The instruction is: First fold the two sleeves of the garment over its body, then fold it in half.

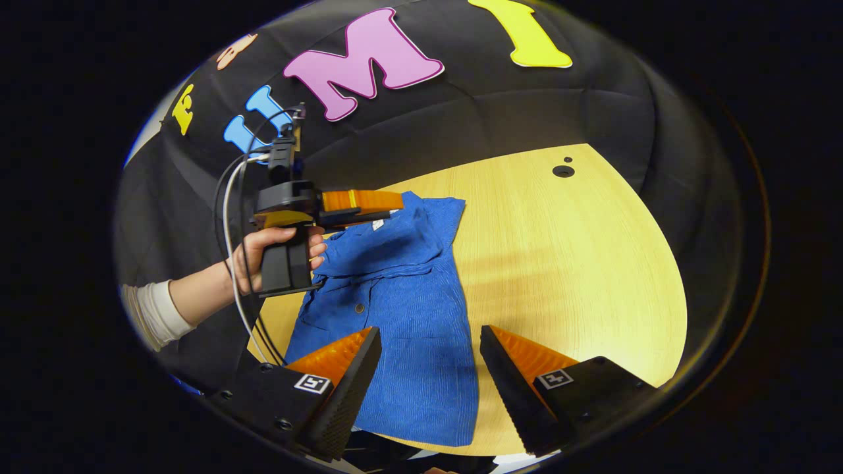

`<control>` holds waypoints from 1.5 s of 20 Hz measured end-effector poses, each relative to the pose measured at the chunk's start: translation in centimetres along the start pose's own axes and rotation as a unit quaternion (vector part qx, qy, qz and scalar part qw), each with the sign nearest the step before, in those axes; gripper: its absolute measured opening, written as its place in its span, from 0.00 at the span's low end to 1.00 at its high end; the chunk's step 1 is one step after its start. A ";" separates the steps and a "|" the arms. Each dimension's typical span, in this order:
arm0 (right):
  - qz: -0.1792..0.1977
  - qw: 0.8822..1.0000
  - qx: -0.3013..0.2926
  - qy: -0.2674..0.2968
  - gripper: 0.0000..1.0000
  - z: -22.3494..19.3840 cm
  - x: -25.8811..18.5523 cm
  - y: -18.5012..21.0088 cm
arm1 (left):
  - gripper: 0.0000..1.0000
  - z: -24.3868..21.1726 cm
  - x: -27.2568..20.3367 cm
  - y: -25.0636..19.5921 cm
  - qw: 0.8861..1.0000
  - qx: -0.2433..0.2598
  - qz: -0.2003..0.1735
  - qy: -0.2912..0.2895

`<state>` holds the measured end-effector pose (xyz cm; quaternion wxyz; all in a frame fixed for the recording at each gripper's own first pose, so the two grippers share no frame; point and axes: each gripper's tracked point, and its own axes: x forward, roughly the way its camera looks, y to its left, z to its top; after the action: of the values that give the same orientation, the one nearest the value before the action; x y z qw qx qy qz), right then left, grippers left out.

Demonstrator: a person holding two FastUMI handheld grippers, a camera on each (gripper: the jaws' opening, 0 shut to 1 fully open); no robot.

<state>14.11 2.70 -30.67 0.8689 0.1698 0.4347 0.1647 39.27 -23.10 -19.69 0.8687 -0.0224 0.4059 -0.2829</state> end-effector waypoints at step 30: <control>-0.142 0.961 -0.024 0.237 0.99 -19.4 2.9 -2.6 | 0.82 -38.5 -22.3 17.8 0.918 -0.174 0.255 0.248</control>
<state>0.41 4.60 -44.78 0.7593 0.0418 0.6438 0.0853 8.71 10.53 -34.81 0.7651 0.0023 0.6433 0.0267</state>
